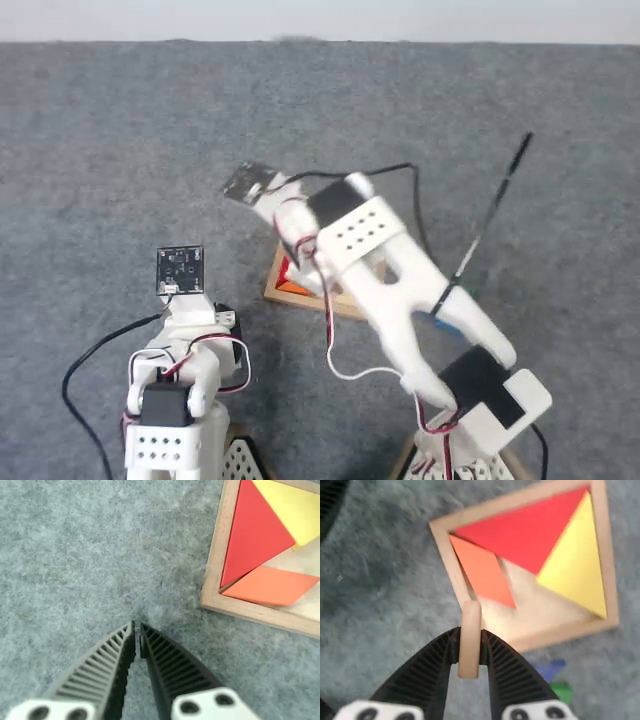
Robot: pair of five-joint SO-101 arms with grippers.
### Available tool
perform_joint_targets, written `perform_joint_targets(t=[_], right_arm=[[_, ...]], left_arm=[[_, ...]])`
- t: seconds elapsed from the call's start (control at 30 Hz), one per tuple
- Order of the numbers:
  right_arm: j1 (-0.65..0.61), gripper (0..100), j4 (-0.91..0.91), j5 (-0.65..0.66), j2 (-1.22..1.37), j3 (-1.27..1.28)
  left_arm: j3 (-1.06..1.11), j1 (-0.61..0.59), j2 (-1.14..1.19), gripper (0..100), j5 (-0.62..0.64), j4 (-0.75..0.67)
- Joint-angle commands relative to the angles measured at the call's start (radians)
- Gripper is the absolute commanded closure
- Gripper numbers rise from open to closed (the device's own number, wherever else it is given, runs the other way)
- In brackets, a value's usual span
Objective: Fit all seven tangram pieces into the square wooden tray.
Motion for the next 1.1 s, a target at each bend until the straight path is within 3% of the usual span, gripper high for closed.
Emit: perform_joint_targets(t=[0.0,0.17,0.3,1.07], right_arm=[[-0.033,99.1,-0.134,-0.015,-0.056,0.049],[-0.021,99.1,-0.202,-0.003,0.002,0.086],[-0.015,99.1,-0.226,0.078,0.044,0.087],[0.036,99.0,-0.308,0.163,0.084,0.132]], left_arm=[[-0.013,-0.006,-0.020,99,-0.015,0.005],[-0.013,-0.006,-0.020,99,-0.015,0.005],[-0.013,-0.006,-0.020,99,-0.015,0.005],[-0.013,-0.006,-0.020,99,-0.015,0.005]])
